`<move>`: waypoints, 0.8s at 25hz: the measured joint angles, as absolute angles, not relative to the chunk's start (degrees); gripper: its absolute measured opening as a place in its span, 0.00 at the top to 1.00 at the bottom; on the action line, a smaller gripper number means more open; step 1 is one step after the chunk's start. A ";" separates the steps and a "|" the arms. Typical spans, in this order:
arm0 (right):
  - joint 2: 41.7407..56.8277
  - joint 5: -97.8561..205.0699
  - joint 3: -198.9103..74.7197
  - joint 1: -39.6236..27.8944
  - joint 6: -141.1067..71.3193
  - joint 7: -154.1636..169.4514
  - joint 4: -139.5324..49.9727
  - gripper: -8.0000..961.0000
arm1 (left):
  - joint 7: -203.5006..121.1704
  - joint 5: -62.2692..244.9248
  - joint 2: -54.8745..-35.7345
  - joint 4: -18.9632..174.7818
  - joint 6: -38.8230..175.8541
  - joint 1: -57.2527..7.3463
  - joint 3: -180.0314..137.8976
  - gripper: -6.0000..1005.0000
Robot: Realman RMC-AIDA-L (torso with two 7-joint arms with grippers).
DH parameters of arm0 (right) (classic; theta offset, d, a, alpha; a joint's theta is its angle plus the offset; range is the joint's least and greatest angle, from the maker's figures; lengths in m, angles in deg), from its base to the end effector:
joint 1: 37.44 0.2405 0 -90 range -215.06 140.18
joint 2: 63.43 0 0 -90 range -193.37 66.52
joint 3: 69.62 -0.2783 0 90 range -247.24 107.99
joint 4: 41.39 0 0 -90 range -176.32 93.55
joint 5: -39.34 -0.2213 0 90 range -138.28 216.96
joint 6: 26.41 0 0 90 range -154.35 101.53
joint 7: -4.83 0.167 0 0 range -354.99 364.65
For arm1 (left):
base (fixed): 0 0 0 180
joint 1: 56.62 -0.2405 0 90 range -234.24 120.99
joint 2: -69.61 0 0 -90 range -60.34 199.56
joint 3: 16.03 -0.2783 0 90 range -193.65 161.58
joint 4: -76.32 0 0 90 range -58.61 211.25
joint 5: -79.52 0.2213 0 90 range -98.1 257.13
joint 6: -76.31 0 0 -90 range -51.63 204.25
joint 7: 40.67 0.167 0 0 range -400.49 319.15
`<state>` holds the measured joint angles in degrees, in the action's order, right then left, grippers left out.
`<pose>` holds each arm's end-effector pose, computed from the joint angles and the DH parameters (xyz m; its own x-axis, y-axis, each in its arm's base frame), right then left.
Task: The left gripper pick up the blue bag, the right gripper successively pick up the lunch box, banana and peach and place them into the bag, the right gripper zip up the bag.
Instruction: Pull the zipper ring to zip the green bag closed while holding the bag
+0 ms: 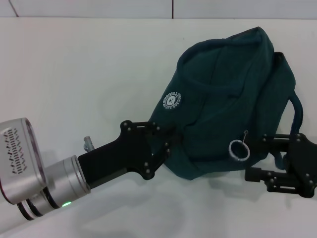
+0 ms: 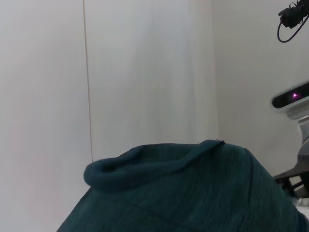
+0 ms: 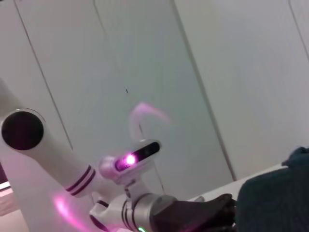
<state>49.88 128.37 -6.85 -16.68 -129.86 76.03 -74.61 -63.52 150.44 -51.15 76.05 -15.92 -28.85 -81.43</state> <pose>0.2741 0.2806 -0.0191 0.7155 -0.2729 -0.6431 -0.2893 -0.9537 0.0829 -0.2670 0.2698 -0.1159 0.6861 -0.0674 0.7244 0.2663 -0.9033 -0.3363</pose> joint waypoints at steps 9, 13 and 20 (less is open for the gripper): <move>49.71 128.38 -6.89 -16.61 -131.64 76.09 -74.61 0.38 | -63.52 150.43 -51.15 76.06 -15.88 -28.85 -81.42 0.84; 49.69 128.36 -6.96 -16.65 -131.65 76.29 -74.61 0.38 | -63.52 150.43 -51.15 76.06 -15.88 -28.86 -81.42 0.84; 50.53 127.66 -11.37 -18.62 -134.17 73.97 -76.57 0.38 | -64.00 150.45 -51.15 76.06 -16.05 -29.09 -81.42 0.84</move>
<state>50.53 127.66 -11.37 -18.62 -134.17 73.97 -76.57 -64.00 150.45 -51.15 76.06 -16.05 -29.09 -81.42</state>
